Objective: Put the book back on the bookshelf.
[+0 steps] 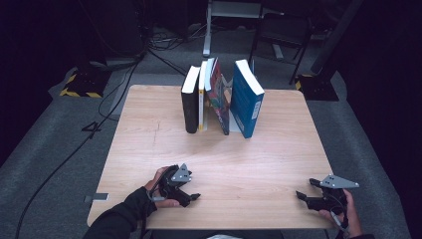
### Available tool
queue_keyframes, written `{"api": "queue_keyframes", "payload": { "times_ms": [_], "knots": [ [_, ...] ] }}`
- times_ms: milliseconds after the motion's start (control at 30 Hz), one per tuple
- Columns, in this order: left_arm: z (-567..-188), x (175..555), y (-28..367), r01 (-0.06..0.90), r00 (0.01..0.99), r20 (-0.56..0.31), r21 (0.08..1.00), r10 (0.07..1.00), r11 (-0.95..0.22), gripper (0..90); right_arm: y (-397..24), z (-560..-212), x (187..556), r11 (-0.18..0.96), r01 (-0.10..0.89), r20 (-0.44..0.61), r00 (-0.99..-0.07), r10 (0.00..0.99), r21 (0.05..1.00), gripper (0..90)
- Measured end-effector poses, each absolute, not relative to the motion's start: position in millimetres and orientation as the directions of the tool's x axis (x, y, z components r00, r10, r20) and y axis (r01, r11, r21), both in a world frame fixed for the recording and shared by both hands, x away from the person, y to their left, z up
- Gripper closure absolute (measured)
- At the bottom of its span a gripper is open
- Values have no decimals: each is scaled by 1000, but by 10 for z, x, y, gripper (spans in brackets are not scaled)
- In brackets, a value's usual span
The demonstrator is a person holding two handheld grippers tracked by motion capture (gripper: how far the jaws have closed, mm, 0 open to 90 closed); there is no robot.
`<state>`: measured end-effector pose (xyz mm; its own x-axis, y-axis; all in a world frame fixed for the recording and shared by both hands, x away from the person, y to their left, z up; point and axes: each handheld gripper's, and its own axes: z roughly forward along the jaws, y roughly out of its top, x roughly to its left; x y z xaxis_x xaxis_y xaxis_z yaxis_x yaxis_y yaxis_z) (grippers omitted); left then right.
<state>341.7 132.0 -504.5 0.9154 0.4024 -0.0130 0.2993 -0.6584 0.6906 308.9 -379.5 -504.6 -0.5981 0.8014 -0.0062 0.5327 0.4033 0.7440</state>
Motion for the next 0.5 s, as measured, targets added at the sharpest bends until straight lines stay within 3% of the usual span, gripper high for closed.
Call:
{"api": "queue_keyframes", "payload": {
  "times_ms": [500],
  "knots": [
    [-5045,3434,1328,291,921,-16,690,389,-662,150,-3796,-5047,3093,401,537,-6,-593,805,742,206]
  ]
}}
